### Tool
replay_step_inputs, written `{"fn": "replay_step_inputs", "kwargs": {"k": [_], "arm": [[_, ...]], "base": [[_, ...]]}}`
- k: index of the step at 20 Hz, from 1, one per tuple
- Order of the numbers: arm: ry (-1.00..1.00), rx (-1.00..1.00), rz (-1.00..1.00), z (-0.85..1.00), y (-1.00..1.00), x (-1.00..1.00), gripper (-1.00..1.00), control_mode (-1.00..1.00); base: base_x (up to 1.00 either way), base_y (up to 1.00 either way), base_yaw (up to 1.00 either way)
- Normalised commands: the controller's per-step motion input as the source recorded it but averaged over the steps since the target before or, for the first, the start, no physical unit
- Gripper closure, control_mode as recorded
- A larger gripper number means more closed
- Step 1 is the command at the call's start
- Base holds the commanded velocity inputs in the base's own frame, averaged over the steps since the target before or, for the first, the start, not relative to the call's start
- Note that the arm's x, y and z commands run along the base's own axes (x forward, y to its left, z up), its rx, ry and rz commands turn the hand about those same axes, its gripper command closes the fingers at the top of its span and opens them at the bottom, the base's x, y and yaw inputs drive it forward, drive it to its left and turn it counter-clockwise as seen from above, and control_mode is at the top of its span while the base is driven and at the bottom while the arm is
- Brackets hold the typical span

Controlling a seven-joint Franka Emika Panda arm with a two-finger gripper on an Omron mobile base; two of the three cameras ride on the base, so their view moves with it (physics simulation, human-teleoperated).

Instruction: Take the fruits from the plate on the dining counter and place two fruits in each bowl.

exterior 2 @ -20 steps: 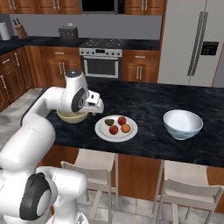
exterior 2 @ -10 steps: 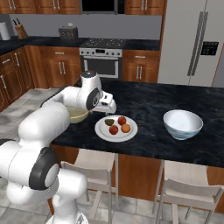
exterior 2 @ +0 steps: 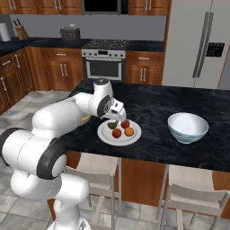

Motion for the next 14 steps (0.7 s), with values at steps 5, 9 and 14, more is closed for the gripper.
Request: {"fn": "replay_step_inputs", "kwargs": {"k": [5,9,14], "arm": [[0.0,0.01,0.0,-0.38,-0.08,0.02,-1.0,-1.0],[0.03,0.0,0.0,-0.31,0.06,0.11,-1.0,-1.0],[0.05,0.0,-0.01,-0.23,0.0,0.25,-1.0,-1.0]], "base": [[0.0,0.0,0.0],[0.0,0.0,0.0],[0.0,0.0,0.0]]}}
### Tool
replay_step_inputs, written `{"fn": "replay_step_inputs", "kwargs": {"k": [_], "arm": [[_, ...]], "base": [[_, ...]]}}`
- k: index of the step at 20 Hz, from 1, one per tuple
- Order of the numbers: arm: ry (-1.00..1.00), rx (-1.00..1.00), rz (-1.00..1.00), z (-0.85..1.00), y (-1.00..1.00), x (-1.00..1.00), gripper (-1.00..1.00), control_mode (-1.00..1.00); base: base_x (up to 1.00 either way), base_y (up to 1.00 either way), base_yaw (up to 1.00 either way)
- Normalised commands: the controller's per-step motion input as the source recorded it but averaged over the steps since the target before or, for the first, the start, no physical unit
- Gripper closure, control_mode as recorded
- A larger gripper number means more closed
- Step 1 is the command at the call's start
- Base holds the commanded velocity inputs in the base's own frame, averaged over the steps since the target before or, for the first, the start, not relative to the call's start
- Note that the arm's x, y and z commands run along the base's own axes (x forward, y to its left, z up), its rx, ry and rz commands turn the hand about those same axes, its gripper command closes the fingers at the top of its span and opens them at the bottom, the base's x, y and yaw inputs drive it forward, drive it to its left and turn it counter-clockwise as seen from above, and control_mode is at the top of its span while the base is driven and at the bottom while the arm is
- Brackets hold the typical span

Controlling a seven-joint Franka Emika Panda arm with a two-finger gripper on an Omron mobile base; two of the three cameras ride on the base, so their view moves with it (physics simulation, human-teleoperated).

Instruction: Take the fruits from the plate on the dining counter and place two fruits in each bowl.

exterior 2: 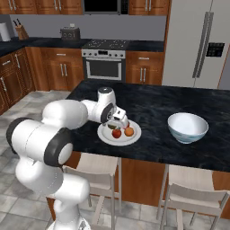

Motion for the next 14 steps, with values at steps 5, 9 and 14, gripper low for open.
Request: {"fn": "replay_step_inputs", "kwargs": {"k": [5,9,14], "arm": [[0.05,0.01,-0.02,-0.23,0.0,0.3,-1.0,-1.0],[0.07,0.0,-0.04,-0.29,0.0,0.3,-1.0,-1.0],[0.04,0.0,-0.06,-0.25,0.0,0.29,-1.0,-1.0]], "base": [[0.0,0.0,0.0],[0.0,0.0,0.0],[0.0,0.0,0.0]]}}
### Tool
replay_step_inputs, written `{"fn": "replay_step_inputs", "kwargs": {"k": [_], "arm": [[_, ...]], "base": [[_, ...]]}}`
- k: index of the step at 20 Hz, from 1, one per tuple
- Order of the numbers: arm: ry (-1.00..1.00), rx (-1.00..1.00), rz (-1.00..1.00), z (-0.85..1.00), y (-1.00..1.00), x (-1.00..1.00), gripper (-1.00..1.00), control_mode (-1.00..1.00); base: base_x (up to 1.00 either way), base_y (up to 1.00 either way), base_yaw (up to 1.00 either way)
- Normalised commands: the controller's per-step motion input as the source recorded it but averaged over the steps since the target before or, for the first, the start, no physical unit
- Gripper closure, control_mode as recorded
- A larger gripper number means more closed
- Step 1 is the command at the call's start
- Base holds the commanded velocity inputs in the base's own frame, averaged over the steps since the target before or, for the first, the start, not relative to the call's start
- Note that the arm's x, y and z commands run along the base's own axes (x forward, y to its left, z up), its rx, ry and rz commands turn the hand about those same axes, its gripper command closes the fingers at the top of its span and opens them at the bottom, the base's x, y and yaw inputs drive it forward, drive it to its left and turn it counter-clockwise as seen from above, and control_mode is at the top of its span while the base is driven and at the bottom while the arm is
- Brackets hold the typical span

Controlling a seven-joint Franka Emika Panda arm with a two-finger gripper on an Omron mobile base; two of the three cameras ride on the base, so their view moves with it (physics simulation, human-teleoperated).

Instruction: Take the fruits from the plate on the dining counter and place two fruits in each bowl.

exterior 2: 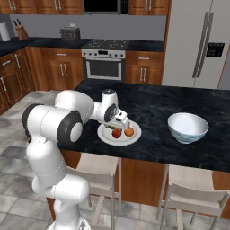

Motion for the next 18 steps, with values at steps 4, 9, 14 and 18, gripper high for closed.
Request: {"fn": "replay_step_inputs", "kwargs": {"k": [4,9,14,18], "arm": [[0.04,0.0,-0.08,-0.16,-0.01,0.21,-1.0,-1.0],[0.05,0.0,-0.03,-0.1,-0.1,0.0,-1.0,-1.0],[0.04,0.0,-0.02,-0.12,-0.13,0.0,-1.0,-1.0],[0.02,0.0,0.0,-0.19,-0.03,0.0,-1.0,-1.0]], "base": [[0.0,0.0,0.0],[0.0,0.0,0.0],[0.0,0.0,0.0],[0.0,0.0,0.0]]}}
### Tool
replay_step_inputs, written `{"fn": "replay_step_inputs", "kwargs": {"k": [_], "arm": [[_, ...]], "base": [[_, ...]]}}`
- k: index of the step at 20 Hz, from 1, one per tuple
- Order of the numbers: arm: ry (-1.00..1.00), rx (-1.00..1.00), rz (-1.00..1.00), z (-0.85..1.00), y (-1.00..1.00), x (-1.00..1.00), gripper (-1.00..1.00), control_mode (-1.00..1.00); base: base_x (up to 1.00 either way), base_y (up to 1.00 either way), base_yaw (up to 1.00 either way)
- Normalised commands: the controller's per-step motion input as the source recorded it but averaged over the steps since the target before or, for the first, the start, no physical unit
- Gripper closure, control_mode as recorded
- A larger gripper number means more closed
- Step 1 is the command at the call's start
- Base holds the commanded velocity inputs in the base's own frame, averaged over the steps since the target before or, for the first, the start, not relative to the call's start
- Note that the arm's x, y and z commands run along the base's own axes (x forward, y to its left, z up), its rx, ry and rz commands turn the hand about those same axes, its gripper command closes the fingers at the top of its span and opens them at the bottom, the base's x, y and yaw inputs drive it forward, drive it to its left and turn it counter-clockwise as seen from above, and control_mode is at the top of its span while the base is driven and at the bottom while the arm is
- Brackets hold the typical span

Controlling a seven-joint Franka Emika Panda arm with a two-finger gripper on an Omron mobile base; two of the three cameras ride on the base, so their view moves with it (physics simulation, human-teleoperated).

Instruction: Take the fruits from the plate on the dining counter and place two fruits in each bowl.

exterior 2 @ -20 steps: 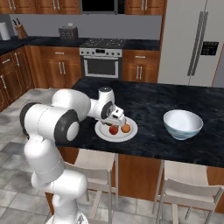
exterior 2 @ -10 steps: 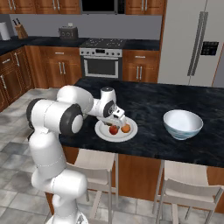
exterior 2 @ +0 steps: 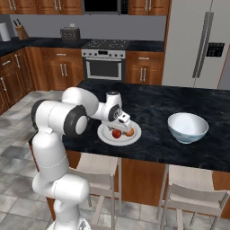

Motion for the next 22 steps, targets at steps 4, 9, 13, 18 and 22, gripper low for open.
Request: {"fn": "replay_step_inputs", "kwargs": {"k": [4,9,13,18,22], "arm": [[0.01,0.0,0.0,-0.18,0.0,0.0,-1.0,-1.0],[0.0,0.0,0.0,-0.14,0.0,0.0,-1.0,-1.0],[0.0,0.0,0.0,-0.12,0.0,0.0,1.0,-1.0],[0.0,0.0,0.0,0.0,0.0,0.0,1.0,-1.0],[0.0,0.0,0.0,0.01,0.0,-0.03,1.0,-1.0]], "base": [[0.0,0.0,0.0],[0.0,0.0,0.0],[0.0,0.0,0.0],[0.0,0.0,0.0],[0.0,0.0,0.0]]}}
